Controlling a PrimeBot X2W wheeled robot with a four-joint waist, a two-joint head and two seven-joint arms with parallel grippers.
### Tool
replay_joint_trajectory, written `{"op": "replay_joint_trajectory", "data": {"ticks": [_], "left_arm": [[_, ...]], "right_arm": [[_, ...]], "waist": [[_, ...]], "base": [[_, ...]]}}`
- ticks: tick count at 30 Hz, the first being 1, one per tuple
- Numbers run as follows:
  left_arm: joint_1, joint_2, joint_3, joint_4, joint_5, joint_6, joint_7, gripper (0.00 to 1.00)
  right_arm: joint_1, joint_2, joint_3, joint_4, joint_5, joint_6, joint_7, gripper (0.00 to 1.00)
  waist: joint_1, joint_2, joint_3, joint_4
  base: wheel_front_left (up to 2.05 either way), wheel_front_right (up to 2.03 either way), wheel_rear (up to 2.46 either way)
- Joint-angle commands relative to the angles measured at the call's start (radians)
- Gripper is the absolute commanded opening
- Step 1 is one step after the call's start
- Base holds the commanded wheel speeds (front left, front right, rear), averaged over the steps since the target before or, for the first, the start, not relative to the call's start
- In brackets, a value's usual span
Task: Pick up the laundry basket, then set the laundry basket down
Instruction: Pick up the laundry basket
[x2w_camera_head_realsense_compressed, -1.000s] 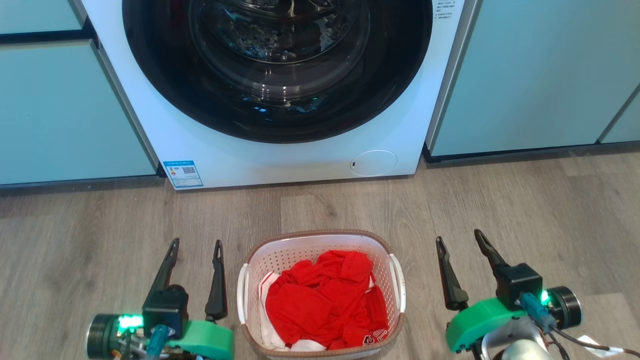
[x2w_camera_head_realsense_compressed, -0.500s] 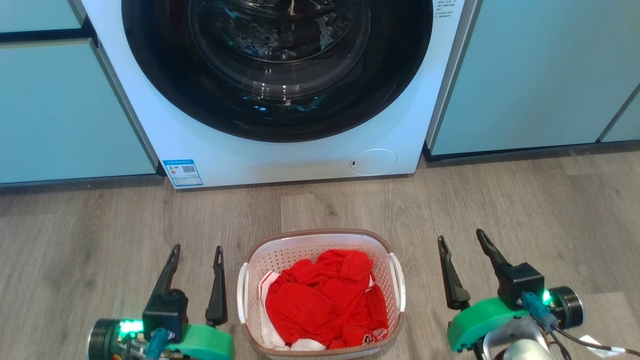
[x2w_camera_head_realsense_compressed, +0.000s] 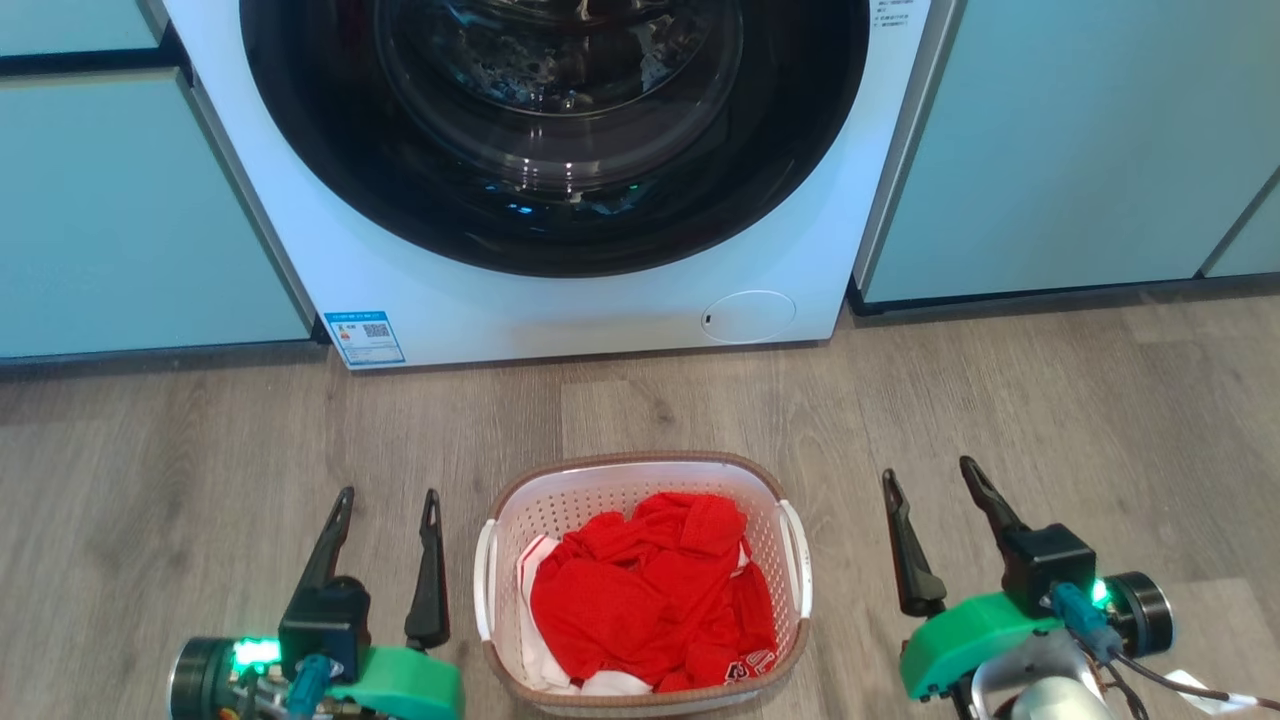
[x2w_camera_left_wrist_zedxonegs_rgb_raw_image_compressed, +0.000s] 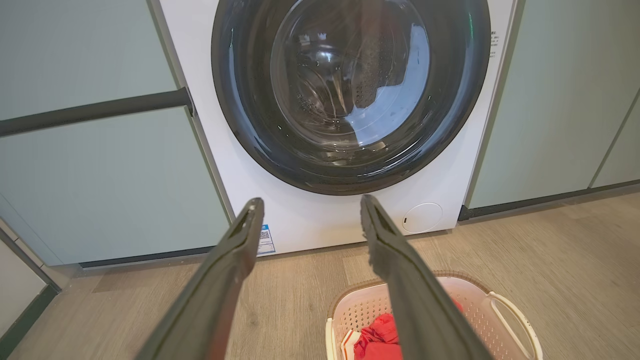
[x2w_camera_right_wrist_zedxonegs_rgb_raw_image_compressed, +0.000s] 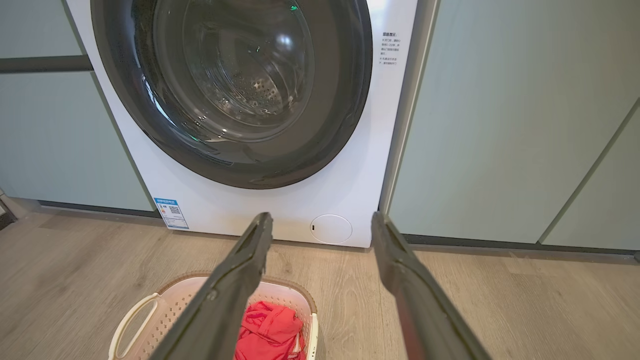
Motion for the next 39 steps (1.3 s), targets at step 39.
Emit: {"op": "replay_joint_trajectory", "data": {"ticks": [39], "left_arm": [[-0.46, -0.028, 0.006, 0.3, 0.008, -0.052, -0.012, 1.0]], "right_arm": [[-0.393, -0.01, -0.106, 0.05, -0.027, 0.003, -0.013, 1.0]], "waist": [[0.0, 0.0, 0.566, 0.026]], "base": [[0.0, 0.0, 0.0]]}}
